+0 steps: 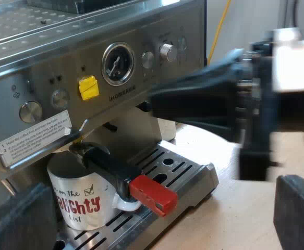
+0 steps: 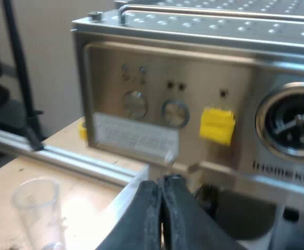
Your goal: Place mug into machine
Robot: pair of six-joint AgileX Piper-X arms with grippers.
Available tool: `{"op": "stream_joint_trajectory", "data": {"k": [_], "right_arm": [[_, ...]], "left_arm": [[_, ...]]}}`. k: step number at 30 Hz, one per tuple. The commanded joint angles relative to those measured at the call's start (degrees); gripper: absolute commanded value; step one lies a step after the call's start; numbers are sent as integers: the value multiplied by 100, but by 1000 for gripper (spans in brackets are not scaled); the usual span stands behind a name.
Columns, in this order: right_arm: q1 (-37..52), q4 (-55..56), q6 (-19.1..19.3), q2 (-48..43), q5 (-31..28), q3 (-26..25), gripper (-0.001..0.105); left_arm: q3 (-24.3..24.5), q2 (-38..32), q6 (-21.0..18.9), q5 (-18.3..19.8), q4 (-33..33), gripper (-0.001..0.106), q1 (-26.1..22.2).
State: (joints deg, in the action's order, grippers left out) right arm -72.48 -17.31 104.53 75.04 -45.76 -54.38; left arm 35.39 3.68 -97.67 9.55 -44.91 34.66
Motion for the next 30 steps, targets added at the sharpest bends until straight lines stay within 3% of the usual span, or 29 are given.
{"op": "stream_joint_trajectory", "data": {"k": [1, 10, 30], "right_arm": [[212, -41, 81, 244, -32, -350, 0], [689, -41, 81, 846, 36, -840, 0], [1624, 12, -65, 1020, 261, -855, 0]], "left_arm": [[49, 14, 8, 21, 17, 85, 28], [56, 14, 8, 21, 15, 85, 28], [56, 14, 8, 21, 15, 85, 28]]}}
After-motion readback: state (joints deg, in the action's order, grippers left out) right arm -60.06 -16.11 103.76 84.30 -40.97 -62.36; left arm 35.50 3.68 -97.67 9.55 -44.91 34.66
